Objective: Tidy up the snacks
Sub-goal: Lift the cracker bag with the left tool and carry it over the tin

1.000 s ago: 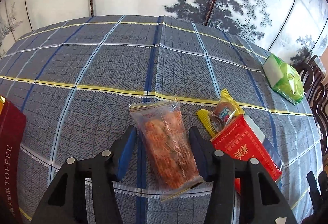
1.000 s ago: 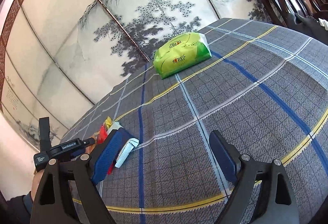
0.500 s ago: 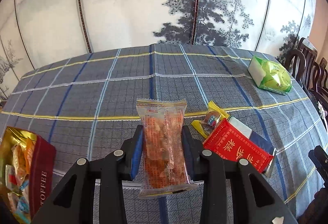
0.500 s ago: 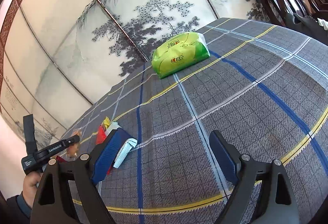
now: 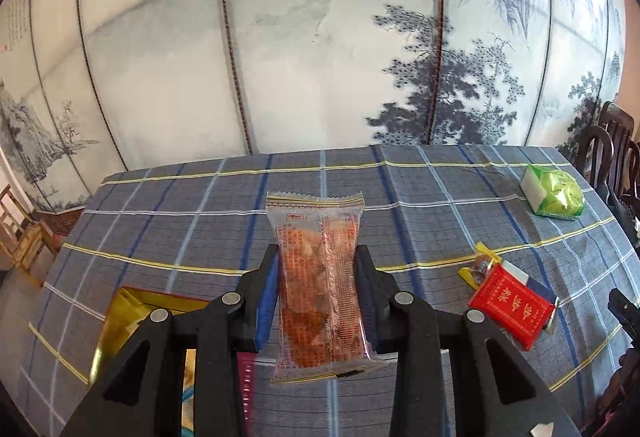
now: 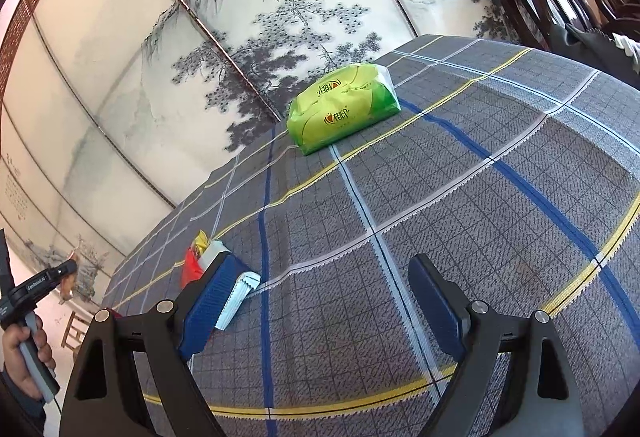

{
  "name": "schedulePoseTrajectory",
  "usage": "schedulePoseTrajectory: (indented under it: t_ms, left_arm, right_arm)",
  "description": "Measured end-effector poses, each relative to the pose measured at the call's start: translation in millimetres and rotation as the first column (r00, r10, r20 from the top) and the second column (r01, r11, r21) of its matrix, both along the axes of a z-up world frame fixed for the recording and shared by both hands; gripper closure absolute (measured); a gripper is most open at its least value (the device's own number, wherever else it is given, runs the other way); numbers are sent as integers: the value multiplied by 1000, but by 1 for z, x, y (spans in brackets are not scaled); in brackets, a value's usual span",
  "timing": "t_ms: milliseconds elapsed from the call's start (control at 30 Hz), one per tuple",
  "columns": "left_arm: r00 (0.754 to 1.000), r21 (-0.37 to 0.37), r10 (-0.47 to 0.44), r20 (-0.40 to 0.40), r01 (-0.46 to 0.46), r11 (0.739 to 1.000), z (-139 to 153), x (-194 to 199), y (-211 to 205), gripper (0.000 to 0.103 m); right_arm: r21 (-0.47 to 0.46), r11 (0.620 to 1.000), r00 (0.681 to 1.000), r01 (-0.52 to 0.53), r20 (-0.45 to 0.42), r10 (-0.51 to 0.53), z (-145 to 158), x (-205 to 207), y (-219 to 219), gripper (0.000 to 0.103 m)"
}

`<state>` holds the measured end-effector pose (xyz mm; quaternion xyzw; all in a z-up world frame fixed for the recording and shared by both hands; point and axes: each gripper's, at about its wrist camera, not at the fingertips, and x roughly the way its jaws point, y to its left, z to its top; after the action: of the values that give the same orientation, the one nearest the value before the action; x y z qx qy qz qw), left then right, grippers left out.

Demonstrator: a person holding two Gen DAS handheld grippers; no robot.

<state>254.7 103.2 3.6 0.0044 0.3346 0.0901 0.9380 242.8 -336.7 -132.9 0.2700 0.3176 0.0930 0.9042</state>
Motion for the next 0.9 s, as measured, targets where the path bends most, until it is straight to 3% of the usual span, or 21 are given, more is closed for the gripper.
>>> schedulePoseTrajectory:
  t_ms: [200,500,900]
  left_arm:
    - [997,44,77,8,-77,996,5,-14,44,71]
    - [976,98,215,-30,-211,973,-12,-30,97,71]
    - [965,109,250,-79,-241,964,-30,-36,119,71]
  right_arm:
    - [0,1000,1000,2,-5,-2,0,1,0,15]
    - [-1,1000,1000,0,-5,0,-1,1,1,14]
    - [-4,1000,1000,-1,-10,1,-3,3,4,14]
